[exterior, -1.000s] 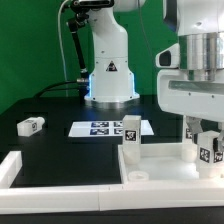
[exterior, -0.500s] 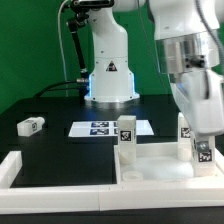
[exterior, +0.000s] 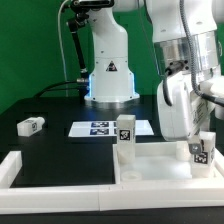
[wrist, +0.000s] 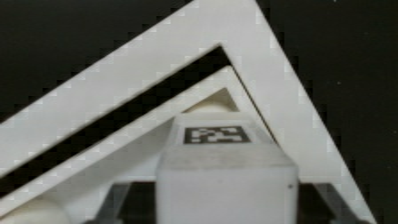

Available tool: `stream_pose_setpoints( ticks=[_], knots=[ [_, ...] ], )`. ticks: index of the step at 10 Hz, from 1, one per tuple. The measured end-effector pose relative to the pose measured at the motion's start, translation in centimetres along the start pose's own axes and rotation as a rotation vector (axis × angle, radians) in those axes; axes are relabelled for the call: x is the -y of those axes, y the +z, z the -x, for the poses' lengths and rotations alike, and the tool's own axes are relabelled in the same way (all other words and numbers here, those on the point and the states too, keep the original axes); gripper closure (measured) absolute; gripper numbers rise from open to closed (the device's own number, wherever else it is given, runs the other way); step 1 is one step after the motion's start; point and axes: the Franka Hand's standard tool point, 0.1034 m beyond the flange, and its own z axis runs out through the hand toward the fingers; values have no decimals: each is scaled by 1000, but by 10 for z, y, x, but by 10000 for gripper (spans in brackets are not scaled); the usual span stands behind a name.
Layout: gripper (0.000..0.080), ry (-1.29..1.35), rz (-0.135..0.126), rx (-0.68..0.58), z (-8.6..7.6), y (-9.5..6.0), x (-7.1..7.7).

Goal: Assemble square table

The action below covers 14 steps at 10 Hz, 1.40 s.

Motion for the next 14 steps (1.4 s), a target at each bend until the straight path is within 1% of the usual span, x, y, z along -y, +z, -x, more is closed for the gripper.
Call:
stream_pose_setpoints(
  ticks=[2, 3, 4, 6, 7, 8, 9, 10, 11, 12, 13, 14],
  knots=[
    [192, -297, -4, -73, 4, 0, -4],
    [192, -420, -4, -88, 5, 0, -5],
    [158, -456, -3, -89, 4, 0, -4],
    [151, -616, 5, -90, 3, 0, -4],
    [151, -723, 1, -93, 3, 0, -2],
    [150, -879, -25, -106, 3, 0, 3],
    [150, -1005, -35, -126, 4, 1, 3],
    [150, -1085, -37, -140, 6, 3, 1],
    [150, -1134, -34, -142, 3, 2, 3],
    [285, -1132, -34, -142, 3, 2, 3],
    [285, -1118, -35, -141, 3, 2, 3],
    [425, -1102, -36, -141, 3, 2, 3]
  ],
)
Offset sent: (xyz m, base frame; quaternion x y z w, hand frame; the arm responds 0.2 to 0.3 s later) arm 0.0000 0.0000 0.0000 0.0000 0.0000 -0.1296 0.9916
